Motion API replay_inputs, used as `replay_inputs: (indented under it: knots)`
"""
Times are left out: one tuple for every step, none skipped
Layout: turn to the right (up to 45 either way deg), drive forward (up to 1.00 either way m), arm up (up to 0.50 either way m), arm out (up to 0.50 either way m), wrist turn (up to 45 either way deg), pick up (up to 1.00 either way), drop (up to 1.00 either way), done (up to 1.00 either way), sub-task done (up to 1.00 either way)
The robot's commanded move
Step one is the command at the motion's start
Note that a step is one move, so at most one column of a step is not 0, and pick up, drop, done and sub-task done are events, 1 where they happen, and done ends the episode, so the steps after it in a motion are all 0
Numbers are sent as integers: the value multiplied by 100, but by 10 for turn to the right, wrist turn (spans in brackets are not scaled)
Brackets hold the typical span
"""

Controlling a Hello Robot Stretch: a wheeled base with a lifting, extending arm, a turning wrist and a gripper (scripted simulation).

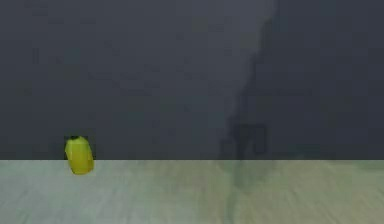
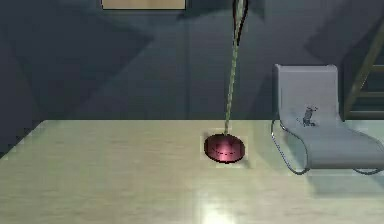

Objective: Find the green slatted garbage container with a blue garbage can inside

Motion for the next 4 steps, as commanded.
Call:
replay_inputs:
  knots:
    - [-450, 0, 0, 0, 0, 0, 0, 0, 0]
    - [-450, 0, 0, 0, 0, 0, 0, 0, 0]
    - [-360, 0, 0, 0, 0, 0, 0, 0, 0]
    - [0, 100, 0, 0, 0, 0, 0, 0, 0]
